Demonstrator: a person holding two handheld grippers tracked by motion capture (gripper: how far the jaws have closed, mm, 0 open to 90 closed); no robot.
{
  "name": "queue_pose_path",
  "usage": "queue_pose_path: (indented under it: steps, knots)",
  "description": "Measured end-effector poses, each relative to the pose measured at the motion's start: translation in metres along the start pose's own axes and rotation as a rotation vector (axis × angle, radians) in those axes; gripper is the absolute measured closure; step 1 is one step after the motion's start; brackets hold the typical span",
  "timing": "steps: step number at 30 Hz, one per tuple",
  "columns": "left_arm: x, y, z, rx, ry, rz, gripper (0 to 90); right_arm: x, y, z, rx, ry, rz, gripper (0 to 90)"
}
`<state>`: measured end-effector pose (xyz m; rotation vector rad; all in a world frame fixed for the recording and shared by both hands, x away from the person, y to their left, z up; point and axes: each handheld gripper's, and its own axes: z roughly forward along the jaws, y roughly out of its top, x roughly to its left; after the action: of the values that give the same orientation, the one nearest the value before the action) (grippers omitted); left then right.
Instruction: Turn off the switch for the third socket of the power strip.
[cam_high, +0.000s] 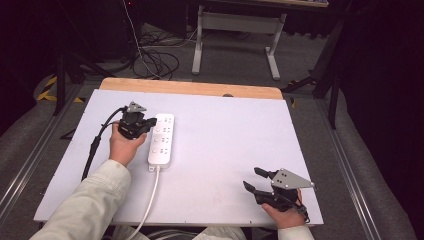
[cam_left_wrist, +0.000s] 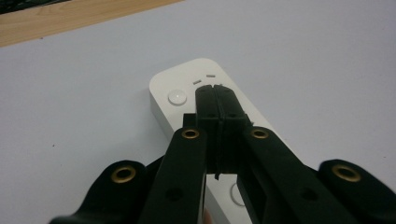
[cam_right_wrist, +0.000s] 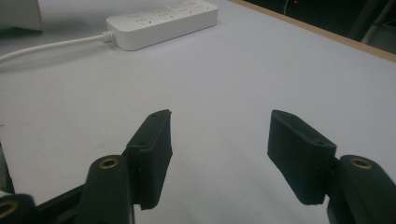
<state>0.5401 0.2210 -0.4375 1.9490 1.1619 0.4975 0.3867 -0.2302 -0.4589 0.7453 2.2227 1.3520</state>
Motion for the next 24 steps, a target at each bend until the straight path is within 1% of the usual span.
queue_pose_path:
  steps: [3,4,6,7,8,9,12,13,16,18,21,24]
  knots:
    - [0.001,-0.002,0.004,0.007,0.006,0.017,90.0,0.000,0.000,0.000,0.003,0.000,-0.005,40.2]
    - [0.001,-0.003,0.006,0.006,-0.002,0.015,90.0,0.000,0.000,0.000,0.002,0.001,-0.003,40.2]
    - [0.002,-0.003,0.008,0.011,-0.004,0.018,90.0,0.000,0.000,0.000,0.001,0.001,-0.002,40.2]
    - [0.002,-0.004,0.010,0.011,-0.002,0.023,90.0,0.000,0.000,0.000,0.002,0.000,-0.004,40.2]
    - [0.002,-0.004,0.011,0.012,-0.005,0.018,90.0,0.000,0.000,0.000,0.002,0.000,-0.005,40.2]
    - [0.003,-0.004,0.012,0.015,-0.003,0.023,90.0,0.000,0.000,0.000,0.002,0.000,-0.005,40.2]
    - [0.004,-0.006,0.015,0.027,0.000,0.022,90.0,0.000,0.000,0.000,0.002,0.001,-0.005,40.2]
    - [0.003,-0.006,0.016,0.028,0.005,0.024,90.0,0.000,0.000,0.000,0.002,0.002,-0.005,40.2]
    - [0.000,-0.006,0.018,0.028,0.005,0.040,90.0,0.000,0.000,0.000,0.001,0.003,-0.004,40.2]
    - [0.000,-0.007,0.020,0.036,0.001,0.037,90.0,0.000,0.000,0.000,0.001,0.005,-0.002,40.2]
    - [0.001,-0.009,0.023,0.051,0.012,0.042,90.0,0.000,0.000,0.000,0.001,0.006,-0.005,40.2]
    - [0.001,-0.010,0.025,0.056,0.006,0.038,90.0,0.000,0.000,0.000,0.001,0.007,-0.001,40.2]
